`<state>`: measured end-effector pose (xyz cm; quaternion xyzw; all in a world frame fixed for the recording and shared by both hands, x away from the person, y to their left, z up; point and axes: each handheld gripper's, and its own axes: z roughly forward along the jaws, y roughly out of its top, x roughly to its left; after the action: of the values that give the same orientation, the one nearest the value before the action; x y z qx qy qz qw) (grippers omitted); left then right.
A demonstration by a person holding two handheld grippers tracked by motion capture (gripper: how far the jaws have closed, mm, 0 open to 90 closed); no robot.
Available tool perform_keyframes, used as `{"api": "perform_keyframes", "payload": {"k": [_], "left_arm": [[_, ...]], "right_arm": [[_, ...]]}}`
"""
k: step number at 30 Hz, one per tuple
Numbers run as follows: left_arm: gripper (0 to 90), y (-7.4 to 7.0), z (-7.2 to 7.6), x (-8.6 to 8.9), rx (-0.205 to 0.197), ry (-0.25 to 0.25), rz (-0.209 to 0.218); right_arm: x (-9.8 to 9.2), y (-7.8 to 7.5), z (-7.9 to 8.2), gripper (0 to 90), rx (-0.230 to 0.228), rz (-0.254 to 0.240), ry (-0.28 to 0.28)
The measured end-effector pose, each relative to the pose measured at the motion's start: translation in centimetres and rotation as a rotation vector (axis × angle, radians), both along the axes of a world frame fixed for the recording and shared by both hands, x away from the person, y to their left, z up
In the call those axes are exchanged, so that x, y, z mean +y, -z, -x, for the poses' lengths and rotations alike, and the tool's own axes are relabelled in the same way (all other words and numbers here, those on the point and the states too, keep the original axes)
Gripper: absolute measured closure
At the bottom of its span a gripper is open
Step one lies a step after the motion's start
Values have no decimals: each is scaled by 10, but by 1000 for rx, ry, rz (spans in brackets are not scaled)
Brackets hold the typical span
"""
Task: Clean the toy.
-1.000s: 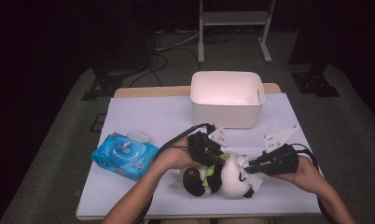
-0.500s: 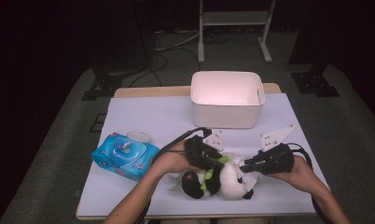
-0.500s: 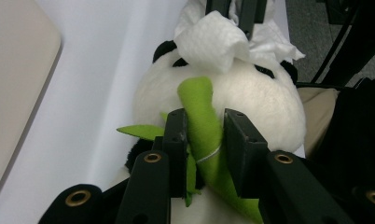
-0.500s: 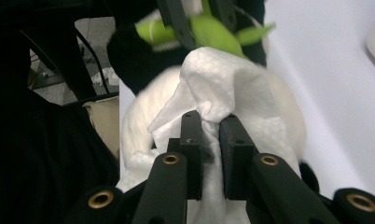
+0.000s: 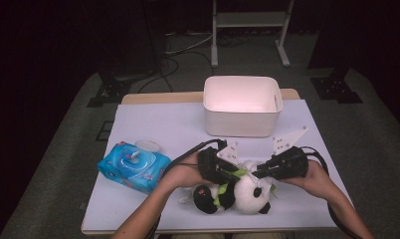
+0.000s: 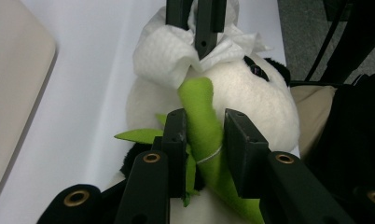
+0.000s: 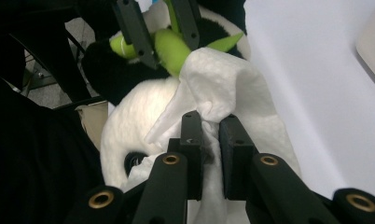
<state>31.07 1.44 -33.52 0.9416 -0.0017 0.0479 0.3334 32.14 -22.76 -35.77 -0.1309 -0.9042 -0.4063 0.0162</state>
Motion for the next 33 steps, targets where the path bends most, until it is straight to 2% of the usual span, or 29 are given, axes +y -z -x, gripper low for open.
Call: {"api": "perform_keyframes", "payload": {"k": [3, 5, 10, 11, 13, 14, 16, 23, 25, 26, 27, 29, 33], "left_arm": [[694, 2, -2, 4, 21, -14, 25], [691, 2, -2, 4, 23, -10, 28], [690, 2, -2, 4, 30, -8, 30], [688, 1, -3, 5, 31, -6, 31], [686, 2, -3, 4, 36, -9, 36], [684, 2, -3, 4, 38, -7, 37], [681, 2, -2, 5, 39, 1, 34], [660, 0, 0, 6, 42, -9, 37], [632, -1, -1, 7, 46, -10, 38], [632, -1, -1, 7, 49, -14, 40], [607, -2, -1, 7, 50, -15, 39], [607, -3, -1, 8, 50, -14, 42], [591, -5, -1, 9, 53, -14, 49]], "right_arm": [[-2, 2, -1, 807, 3, 2, 3], [-10, 7, 1, 807, 23, 1, 22], [-25, 18, 2, 807, 40, -4, 56], [-33, 25, 3, 807, 56, 4, 74], [-36, 28, 4, 807, 65, 4, 84], [-39, 31, 4, 809, 74, -14, 90], [-42, 32, 7, 809, 80, -27, 93], [-40, 25, 10, 809, 61, 0, 85], [-51, 26, 9, 808, 53, 18, 125], [-51, 26, 9, 808, 53, 18, 125], [-62, 29, 10, 805, 58, 24, 159], [-66, 30, 10, 805, 61, 28, 169], [-91, 38, 12, 805, 79, 39, 235]]}}
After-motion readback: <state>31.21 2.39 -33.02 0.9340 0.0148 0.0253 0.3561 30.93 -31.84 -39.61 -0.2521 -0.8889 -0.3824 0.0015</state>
